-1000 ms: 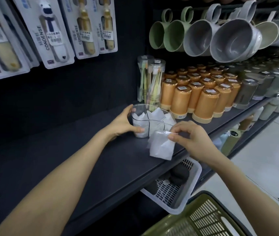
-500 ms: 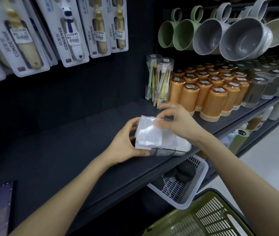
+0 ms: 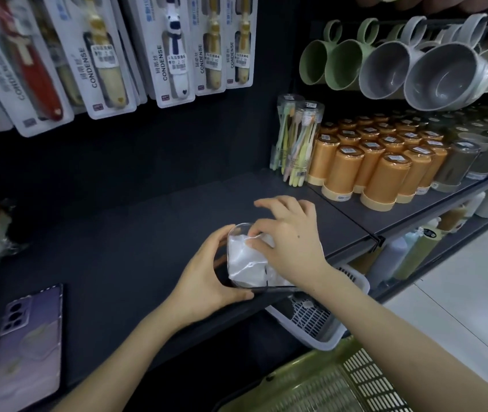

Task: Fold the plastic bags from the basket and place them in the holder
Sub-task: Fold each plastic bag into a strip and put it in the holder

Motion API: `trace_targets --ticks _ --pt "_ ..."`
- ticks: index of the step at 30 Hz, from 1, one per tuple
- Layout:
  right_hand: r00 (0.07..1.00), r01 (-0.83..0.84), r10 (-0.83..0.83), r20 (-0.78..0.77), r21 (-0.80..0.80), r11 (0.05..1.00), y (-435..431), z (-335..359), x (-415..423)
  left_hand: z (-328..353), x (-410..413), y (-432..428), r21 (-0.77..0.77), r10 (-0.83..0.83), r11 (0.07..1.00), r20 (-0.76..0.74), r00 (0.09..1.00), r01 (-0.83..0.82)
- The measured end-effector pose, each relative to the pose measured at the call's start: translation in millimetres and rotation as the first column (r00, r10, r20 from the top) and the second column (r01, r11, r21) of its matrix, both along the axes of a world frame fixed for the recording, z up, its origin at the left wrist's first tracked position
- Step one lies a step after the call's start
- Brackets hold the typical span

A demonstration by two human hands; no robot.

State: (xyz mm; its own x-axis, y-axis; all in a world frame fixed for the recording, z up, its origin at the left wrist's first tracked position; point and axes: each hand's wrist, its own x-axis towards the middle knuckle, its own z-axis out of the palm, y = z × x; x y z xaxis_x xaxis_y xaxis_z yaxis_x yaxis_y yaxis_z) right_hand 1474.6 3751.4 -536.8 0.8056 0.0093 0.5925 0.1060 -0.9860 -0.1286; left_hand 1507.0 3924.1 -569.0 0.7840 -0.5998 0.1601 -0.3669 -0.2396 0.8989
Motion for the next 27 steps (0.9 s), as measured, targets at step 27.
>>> trace_targets --ticks 27 --pt "0.911 0.007 -0.067 -0.406 -0.148 0.989 16.0 6.9 -31.4 2.9 -8.4 15.0 0.09 -0.078 0.994 0.13 0.988 0.067"
